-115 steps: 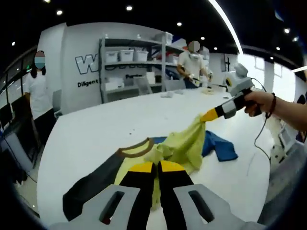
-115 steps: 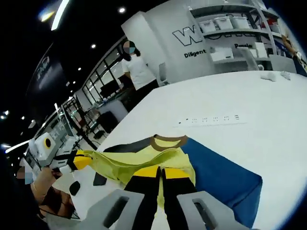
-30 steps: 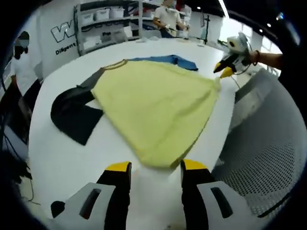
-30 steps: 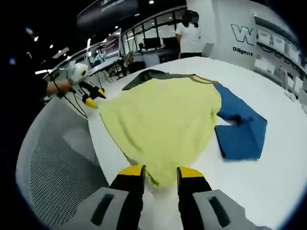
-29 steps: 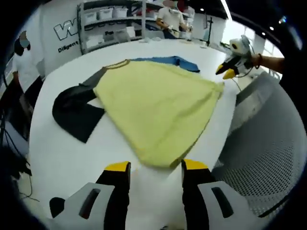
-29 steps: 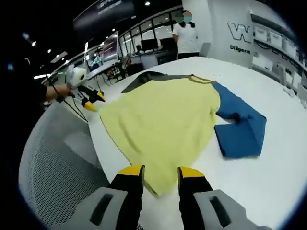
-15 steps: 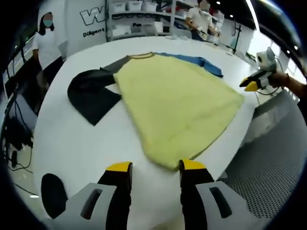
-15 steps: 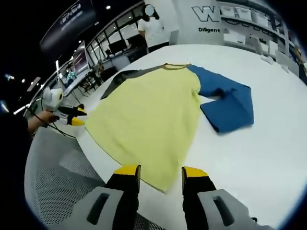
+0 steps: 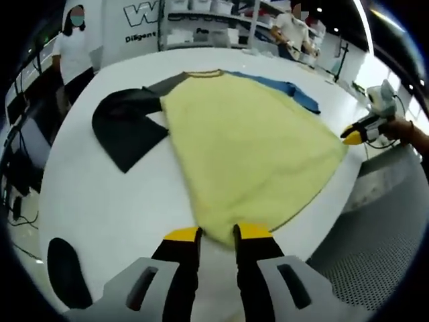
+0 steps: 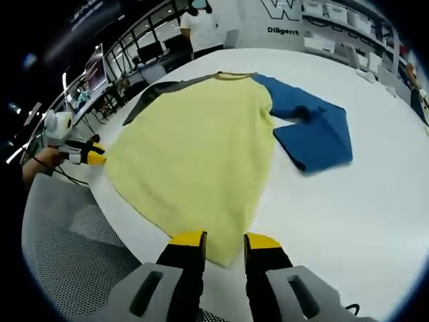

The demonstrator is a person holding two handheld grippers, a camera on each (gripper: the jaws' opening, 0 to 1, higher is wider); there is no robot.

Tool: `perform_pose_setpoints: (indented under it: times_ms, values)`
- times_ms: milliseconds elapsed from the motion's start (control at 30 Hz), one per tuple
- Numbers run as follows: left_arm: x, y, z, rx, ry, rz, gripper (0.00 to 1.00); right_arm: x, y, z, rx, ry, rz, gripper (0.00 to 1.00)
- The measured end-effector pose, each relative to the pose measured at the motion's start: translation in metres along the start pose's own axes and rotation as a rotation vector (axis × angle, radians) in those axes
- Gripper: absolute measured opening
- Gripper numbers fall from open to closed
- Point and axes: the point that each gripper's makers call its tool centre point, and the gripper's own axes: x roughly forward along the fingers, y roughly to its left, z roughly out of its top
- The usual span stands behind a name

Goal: Fold the garment on the visible template until the final outline fits inside the template.

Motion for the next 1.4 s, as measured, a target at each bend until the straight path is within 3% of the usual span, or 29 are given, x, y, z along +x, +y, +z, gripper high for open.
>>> perform_pose_setpoints:
  times_ms: [167,267,367,567,833,1033,1167,1233,1400]
  values:
    - [0.002,-0.004,0.002,0.022,0.022,0.019,0.1,0.001,0.0,-0.002,-0.006,0.009,-0.005,0.15]
    - [-0.002,-0.004,0.011,0.067,0.034,0.056,0.02,0.0,0.0,-0.001,-0.012,0.005,-0.006,0.13]
    - [-0.005,-0.008,0.019,0.101,0.057,0.062,0.02,-0.001,0.0,0.0,-0.015,-0.001,-0.008,0.12]
    - [0.001,-0.021,0.045,0.073,-0.008,0.005,0.01,0.0,0.002,-0.001,-0.016,0.002,0.0,0.1]
    - [0.022,-0.034,0.06,0.113,0.005,-0.015,0.02,-0.001,0.001,-0.001,-0.017,-0.003,0.0,0.09]
    - [0.039,-0.037,0.062,0.105,0.013,-0.031,0.05,-0.001,0.0,-0.001,-0.009,-0.006,-0.003,0.09]
    - [0.043,-0.042,0.059,0.085,0.002,-0.056,0.13,-0.001,0.0,-0.001,-0.003,-0.005,-0.004,0.1]
    - [0.042,-0.049,0.064,0.1,-0.034,-0.083,0.18,-0.001,0.0,-0.001,-0.006,-0.005,-0.004,0.1]
    - [0.03,-0.055,0.066,0.126,-0.06,-0.079,0.27,0.0,0.001,-0.002,-0.005,0.0,0.0,0.1]
